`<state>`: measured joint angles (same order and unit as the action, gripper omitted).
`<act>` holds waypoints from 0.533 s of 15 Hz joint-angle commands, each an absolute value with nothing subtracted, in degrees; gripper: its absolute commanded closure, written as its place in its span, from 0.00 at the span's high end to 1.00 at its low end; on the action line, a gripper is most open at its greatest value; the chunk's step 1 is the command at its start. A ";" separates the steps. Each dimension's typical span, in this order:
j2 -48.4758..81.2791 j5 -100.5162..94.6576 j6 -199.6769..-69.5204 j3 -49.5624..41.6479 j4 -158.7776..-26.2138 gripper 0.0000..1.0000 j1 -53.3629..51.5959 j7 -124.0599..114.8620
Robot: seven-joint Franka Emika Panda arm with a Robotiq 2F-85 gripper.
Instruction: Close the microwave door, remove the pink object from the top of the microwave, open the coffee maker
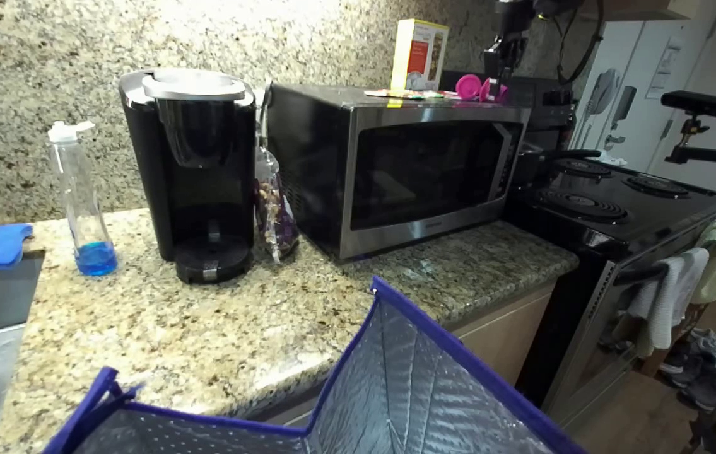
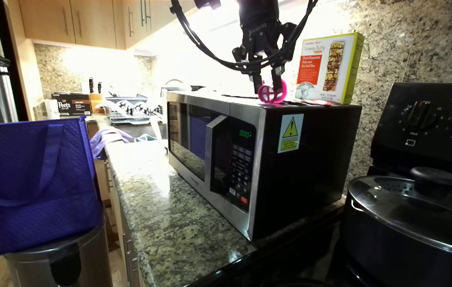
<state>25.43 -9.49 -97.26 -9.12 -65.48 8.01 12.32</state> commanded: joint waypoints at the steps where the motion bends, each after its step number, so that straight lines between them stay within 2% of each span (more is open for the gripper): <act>1: 22.83 -9.57 -98.03 -8.94 -67.29 0.16 7.21 10.97; 8: 17.07 -11.35 -109.03 -6.58 -73.73 0.16 0.95 10.65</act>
